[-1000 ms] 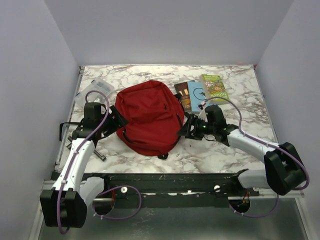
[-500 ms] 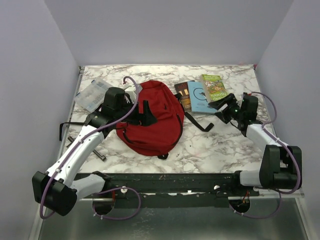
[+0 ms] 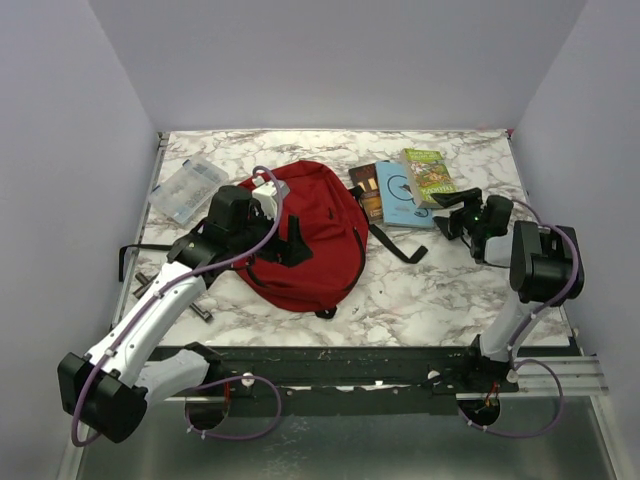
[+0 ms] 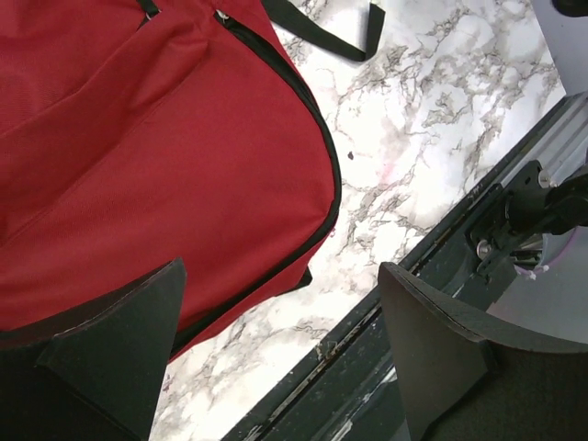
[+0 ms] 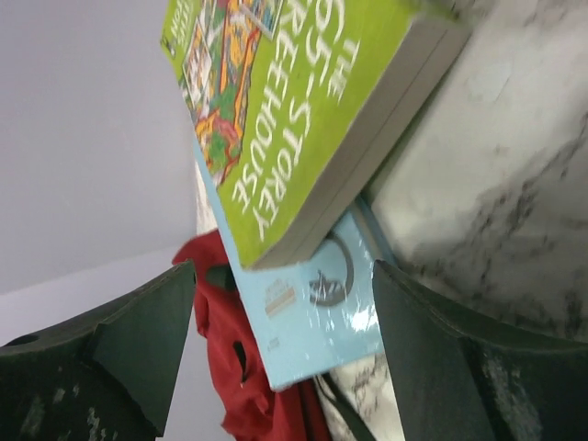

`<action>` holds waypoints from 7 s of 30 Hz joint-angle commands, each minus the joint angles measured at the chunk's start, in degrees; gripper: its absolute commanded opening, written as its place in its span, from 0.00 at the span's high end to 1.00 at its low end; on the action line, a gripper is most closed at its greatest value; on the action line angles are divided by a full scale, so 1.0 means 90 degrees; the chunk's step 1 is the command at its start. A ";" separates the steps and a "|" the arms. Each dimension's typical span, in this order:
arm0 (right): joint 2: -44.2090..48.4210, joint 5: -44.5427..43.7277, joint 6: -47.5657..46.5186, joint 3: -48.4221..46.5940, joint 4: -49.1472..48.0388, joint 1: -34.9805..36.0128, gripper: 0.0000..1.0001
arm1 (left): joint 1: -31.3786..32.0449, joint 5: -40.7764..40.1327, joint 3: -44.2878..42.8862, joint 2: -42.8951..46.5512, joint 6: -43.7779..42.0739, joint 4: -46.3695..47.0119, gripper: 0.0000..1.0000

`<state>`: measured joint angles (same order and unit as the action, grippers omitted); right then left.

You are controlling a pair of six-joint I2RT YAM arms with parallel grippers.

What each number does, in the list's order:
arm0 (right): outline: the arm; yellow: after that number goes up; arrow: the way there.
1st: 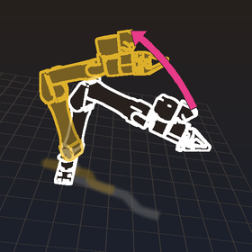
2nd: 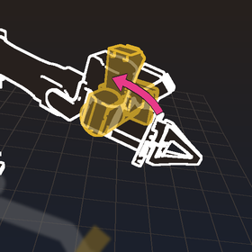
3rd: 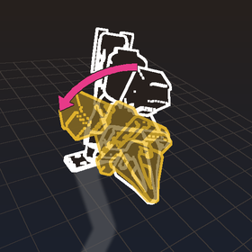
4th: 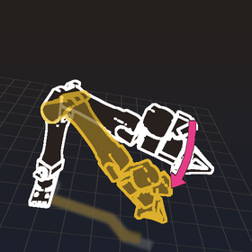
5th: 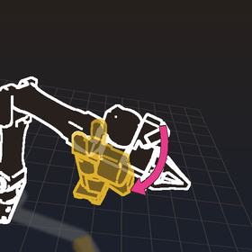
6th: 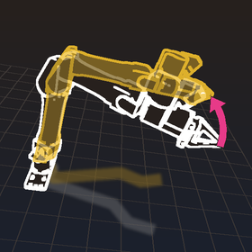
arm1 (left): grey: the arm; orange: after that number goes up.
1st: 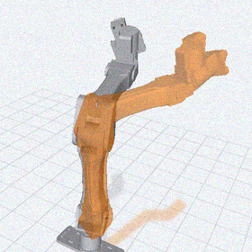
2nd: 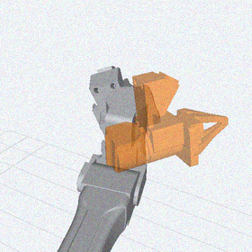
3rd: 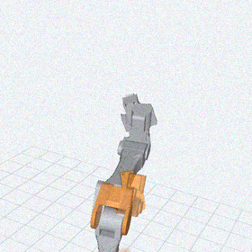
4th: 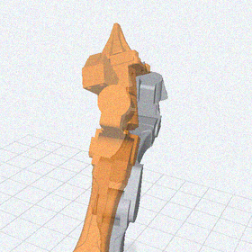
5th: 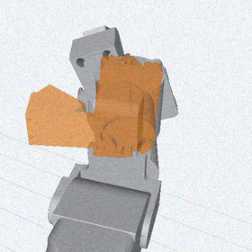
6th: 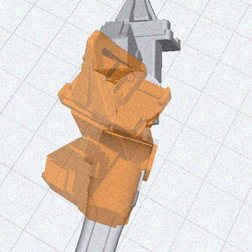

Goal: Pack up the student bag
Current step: Pick up the book from the center of the board, then place the book in the student bag.

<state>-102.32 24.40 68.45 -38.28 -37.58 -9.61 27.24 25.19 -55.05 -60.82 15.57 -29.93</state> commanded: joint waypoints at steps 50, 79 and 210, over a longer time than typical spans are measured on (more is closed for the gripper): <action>0.4719 0.0703 -0.2873 -0.0426 0.4831 0.0417 1.00 | 0.3002 -0.3479 -0.2137 -0.4059 -0.0182 -0.0609 0.19; 0.6670 0.2812 -0.2725 -0.0963 0.8401 0.0996 1.00 | 0.2662 -0.5397 -0.3834 -0.3177 -0.0866 -0.0967 1.00; 0.3685 -0.0678 -0.2417 0.0293 0.3820 0.1805 0.06 | 0.2583 -0.3882 -0.0603 -0.0512 -0.2948 0.0749 1.00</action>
<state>-67.29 16.51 42.70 -37.54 -0.05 14.37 50.63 -10.68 -58.61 -66.59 -9.21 -22.39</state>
